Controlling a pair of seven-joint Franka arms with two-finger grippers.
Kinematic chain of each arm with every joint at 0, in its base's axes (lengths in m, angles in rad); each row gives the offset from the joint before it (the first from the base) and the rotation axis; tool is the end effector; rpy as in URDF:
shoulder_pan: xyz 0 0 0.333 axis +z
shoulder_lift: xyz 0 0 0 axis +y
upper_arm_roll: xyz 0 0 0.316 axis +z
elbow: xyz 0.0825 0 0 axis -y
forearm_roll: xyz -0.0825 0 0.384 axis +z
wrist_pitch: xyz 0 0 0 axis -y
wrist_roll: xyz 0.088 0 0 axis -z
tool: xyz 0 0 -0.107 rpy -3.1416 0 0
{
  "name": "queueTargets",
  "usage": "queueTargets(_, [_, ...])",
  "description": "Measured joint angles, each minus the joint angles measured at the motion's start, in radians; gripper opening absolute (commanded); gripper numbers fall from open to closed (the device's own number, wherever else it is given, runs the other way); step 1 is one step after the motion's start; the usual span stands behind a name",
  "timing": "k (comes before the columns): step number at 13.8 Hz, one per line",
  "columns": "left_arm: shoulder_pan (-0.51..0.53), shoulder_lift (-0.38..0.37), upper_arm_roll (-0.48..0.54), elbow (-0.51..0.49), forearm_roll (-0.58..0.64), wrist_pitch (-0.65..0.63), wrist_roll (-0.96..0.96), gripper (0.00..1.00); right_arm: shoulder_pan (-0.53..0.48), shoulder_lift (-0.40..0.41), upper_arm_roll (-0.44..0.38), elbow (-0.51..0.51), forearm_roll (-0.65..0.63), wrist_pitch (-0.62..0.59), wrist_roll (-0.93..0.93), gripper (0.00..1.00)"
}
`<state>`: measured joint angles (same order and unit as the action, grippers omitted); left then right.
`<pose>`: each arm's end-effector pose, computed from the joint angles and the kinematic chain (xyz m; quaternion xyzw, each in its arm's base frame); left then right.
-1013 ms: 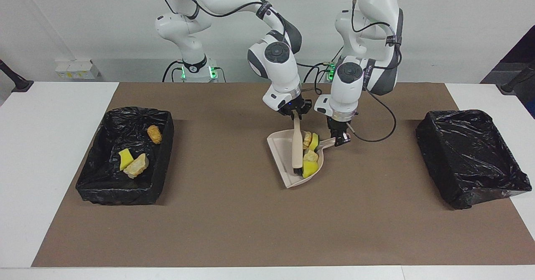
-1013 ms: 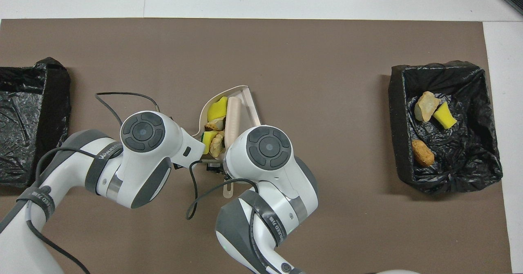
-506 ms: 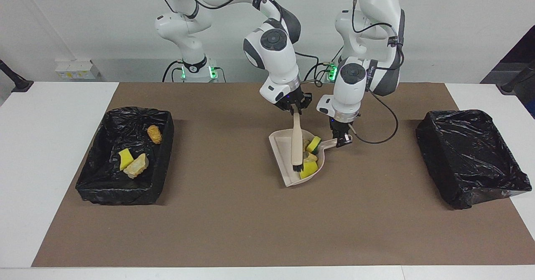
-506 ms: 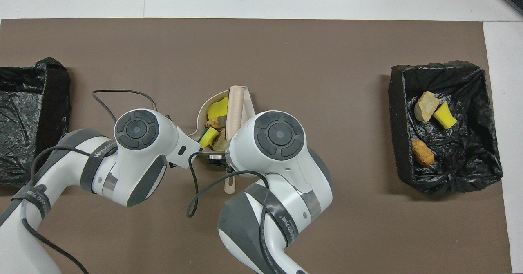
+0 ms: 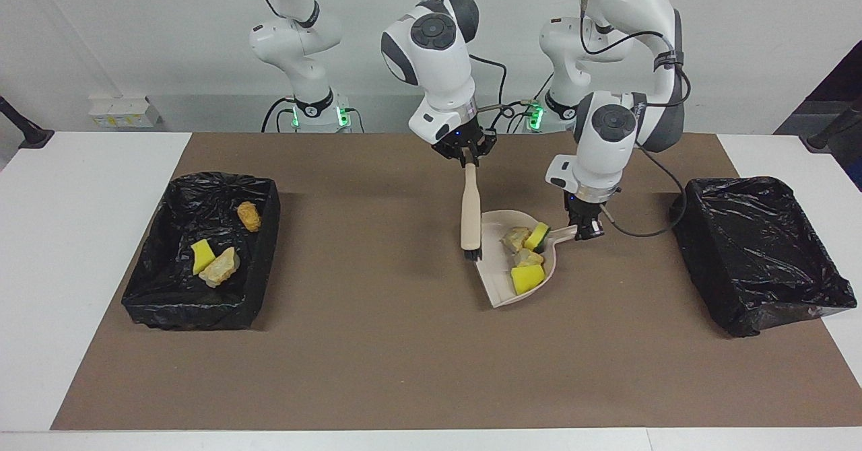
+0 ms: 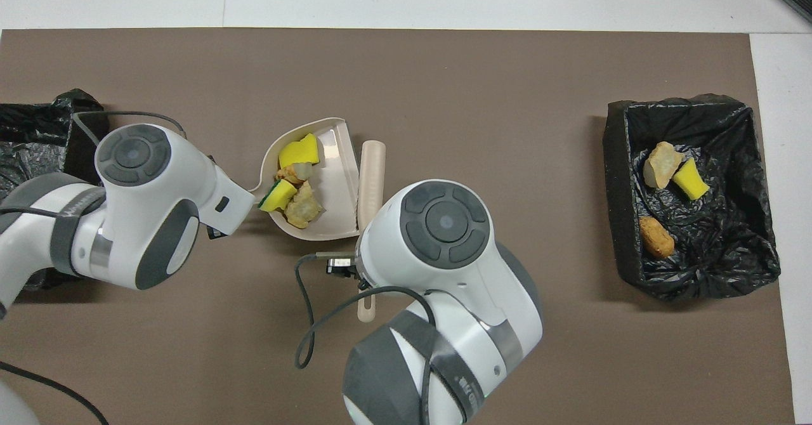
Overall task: Sweep and dump trash in bin
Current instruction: 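Carry the loaded dustpan over the bin nearest the left gripper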
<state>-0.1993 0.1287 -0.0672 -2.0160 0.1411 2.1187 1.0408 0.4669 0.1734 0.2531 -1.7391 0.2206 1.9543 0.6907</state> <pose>0.5567 -0.1445 0.3878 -0.7694 0.6363 0.0327 0.0465 0.4603 0.4115 0.4812 -0.9916 0.0265 0.0633 0.1095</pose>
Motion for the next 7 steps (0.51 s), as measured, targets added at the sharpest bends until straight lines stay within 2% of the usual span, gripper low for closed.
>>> queueTargets(3, [0.100, 0.000, 0.004, 0.120, 0.000, -0.101, 0.130, 0.00, 0.102, -0.067, 0.004, -0.129, 0.000, 0.005, 0.069, 0.00])
queueTargets(7, [0.261, 0.016, 0.006, 0.247, 0.000, -0.183, 0.324, 0.00, 0.215, -0.087, 0.007, -0.216, 0.000, 0.059, 0.177, 0.00])
